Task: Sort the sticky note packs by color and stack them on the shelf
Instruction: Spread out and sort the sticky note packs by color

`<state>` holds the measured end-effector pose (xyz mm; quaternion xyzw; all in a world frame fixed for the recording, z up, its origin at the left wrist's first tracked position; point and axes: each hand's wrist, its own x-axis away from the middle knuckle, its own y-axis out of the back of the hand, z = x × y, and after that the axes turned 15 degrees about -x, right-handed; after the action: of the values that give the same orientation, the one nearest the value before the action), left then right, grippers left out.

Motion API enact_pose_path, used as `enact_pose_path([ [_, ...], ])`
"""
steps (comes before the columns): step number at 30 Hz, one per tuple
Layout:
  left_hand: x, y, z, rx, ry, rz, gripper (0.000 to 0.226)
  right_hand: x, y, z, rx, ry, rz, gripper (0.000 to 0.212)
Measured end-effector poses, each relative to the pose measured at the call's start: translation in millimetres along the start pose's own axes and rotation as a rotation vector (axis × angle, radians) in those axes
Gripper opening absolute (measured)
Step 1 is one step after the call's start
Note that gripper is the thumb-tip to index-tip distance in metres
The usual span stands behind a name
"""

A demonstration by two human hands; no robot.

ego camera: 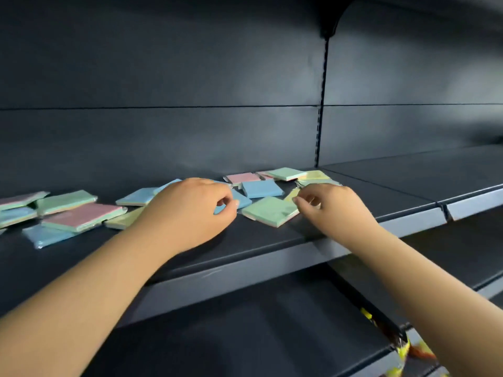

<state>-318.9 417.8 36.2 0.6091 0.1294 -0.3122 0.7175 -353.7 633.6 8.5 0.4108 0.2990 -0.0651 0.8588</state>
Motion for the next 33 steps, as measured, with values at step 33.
enact_pose_path([
  [33,-15.2,-25.7,-87.3,0.127,0.528,0.442,0.066,-36.3,38.8,-120.7,-0.246,0.262,0.396,0.027],
])
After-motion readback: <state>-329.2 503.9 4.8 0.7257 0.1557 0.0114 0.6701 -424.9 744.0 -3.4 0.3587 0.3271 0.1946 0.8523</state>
